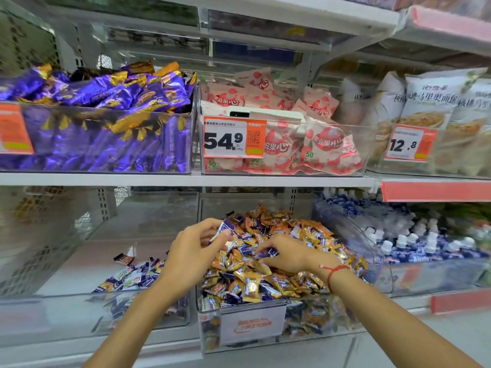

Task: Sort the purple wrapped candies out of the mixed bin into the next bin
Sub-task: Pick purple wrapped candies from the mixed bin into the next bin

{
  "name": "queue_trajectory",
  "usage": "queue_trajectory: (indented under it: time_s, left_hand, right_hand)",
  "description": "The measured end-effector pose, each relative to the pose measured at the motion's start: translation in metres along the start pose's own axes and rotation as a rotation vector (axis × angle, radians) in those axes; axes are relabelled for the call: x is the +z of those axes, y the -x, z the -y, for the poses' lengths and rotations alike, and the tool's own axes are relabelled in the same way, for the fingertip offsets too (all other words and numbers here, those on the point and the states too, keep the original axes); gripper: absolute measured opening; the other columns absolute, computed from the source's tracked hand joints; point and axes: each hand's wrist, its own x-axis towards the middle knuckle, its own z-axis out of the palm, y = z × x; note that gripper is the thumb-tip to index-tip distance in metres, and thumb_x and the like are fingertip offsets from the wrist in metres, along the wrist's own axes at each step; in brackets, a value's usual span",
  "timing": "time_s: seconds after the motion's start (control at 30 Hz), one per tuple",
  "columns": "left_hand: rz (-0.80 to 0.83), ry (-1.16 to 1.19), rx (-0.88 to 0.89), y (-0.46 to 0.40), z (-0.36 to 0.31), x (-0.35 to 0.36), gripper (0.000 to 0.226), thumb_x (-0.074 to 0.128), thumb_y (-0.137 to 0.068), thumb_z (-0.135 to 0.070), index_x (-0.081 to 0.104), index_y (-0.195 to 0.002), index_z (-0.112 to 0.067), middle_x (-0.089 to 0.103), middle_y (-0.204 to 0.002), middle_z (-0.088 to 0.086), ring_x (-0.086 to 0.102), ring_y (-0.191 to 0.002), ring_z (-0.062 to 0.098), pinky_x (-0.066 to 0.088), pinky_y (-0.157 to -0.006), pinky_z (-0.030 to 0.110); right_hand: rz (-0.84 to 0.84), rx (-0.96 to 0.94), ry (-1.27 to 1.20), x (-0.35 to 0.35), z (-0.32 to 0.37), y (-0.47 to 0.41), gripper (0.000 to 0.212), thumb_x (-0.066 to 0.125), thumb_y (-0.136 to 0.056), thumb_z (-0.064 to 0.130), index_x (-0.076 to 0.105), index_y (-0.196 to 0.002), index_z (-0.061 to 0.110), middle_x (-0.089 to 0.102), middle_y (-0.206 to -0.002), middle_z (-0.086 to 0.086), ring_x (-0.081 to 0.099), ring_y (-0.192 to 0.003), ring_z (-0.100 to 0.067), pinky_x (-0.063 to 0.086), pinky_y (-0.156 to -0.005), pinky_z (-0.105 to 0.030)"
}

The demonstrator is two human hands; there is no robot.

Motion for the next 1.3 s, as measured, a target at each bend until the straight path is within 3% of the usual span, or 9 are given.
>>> queue_trajectory:
  time_s: [0.13,0.23,0.37,0.47,0.7,0.9,1.03,1.2,1.3]
  left_hand:
    - [0.020,0.053,0.016,0.005,-0.004,-0.007,0.011,0.058,-0.094,-0.029,0.067,-0.099,-0.026,0.074,-0.087,-0.013,0.069,-0.078,0.007,0.056,-0.082,0.034]
    - [0.029,0.083,0.013,0.005,-0.004,-0.016,0.012,0.058,-0.094,-0.027,0.067,-0.101,-0.024,0.074,-0.089,-0.009,0.070,-0.077,0.009,0.055,-0.081,0.029]
    - [0.036,0.083,-0.005,0.004,-0.001,-0.029,0.014,0.057,-0.094,-0.029,0.068,-0.101,-0.022,0.075,-0.090,-0.009,0.071,-0.078,0.008,0.052,-0.074,0.017]
    - [0.029,0.087,-0.031,0.004,0.005,-0.037,0.011,0.058,-0.094,-0.027,0.068,-0.097,-0.023,0.075,-0.088,-0.008,0.071,-0.076,0.009,0.047,-0.069,0.016]
    - [0.019,0.086,-0.103,0.011,0.017,-0.053,0.013,0.058,-0.094,-0.027,0.068,-0.096,-0.020,0.076,-0.087,-0.006,0.071,-0.075,0.010,0.048,-0.073,0.024]
    - [0.165,-0.063,-0.272,0.010,0.033,-0.085,0.012,0.057,-0.096,-0.024,0.068,-0.095,-0.021,0.075,-0.086,-0.002,0.064,-0.066,0.008,0.044,-0.055,0.020]
    - [0.038,-0.151,-0.410,0.009,0.050,-0.101,0.018,0.052,-0.098,-0.025,0.067,-0.105,-0.018,0.071,-0.085,-0.001,0.061,-0.058,0.001,0.037,-0.047,0.016]
    - [-0.007,-0.224,-0.372,0.011,0.058,-0.093,0.043,0.048,-0.100,-0.027,0.045,-0.142,-0.016,0.055,-0.136,0.007,0.055,-0.120,0.021,0.043,-0.091,0.030]
    - [-0.084,-0.296,-0.271,0.013,0.054,-0.080,0.040,0.046,-0.101,-0.027,0.047,-0.140,-0.019,0.053,-0.140,-0.001,0.050,-0.125,0.014,0.038,-0.103,0.031]
  right_hand:
    - [-0.102,0.001,-0.151,-0.001,-0.010,0.012,0.028,0.054,-0.098,0.027,0.068,-0.107,0.004,0.068,-0.107,-0.011,0.061,-0.085,-0.019,0.040,-0.070,-0.019]
    - [-0.194,0.019,-0.372,-0.011,-0.012,0.024,0.022,0.056,-0.097,0.024,0.070,-0.107,0.010,0.066,-0.098,0.000,0.058,-0.053,0.000,0.042,-0.050,-0.011]
    - [-0.246,0.109,-0.639,-0.019,-0.020,0.027,0.021,0.062,-0.093,0.029,0.072,-0.110,0.023,0.066,-0.114,0.001,0.062,-0.074,-0.016,0.055,-0.060,-0.025]
    - [-0.317,0.126,-0.431,-0.020,-0.026,0.026,0.024,0.061,-0.092,0.033,0.073,-0.110,0.020,0.071,-0.107,0.002,0.068,-0.081,-0.029,0.057,-0.073,-0.044]
    - [-0.343,0.124,-0.352,-0.023,-0.003,0.025,0.028,0.053,-0.097,0.037,0.070,-0.110,0.020,0.059,-0.065,-0.007,0.047,-0.054,-0.014,0.033,-0.049,-0.017]
    - [-0.338,-0.265,-0.432,-0.009,0.083,0.021,0.016,0.059,-0.095,0.030,0.069,-0.105,0.024,0.060,-0.085,0.003,0.053,-0.072,-0.008,0.040,-0.065,-0.020]
    - [-0.410,-0.407,-0.268,0.011,0.138,-0.017,0.023,0.064,-0.092,0.024,0.069,-0.114,0.027,0.058,-0.101,0.001,0.055,-0.095,-0.014,0.044,-0.085,-0.027]
    - [-0.236,-0.330,0.036,0.028,0.147,-0.043,0.054,0.055,-0.095,0.041,0.038,-0.145,0.033,0.053,-0.137,0.001,0.043,-0.129,-0.021,0.027,-0.107,-0.044]
    - [-0.411,-0.355,-0.088,0.028,0.124,-0.028,0.042,0.043,-0.100,0.041,0.042,-0.142,0.036,0.067,-0.119,0.000,0.048,-0.124,-0.012,0.030,-0.108,-0.039]
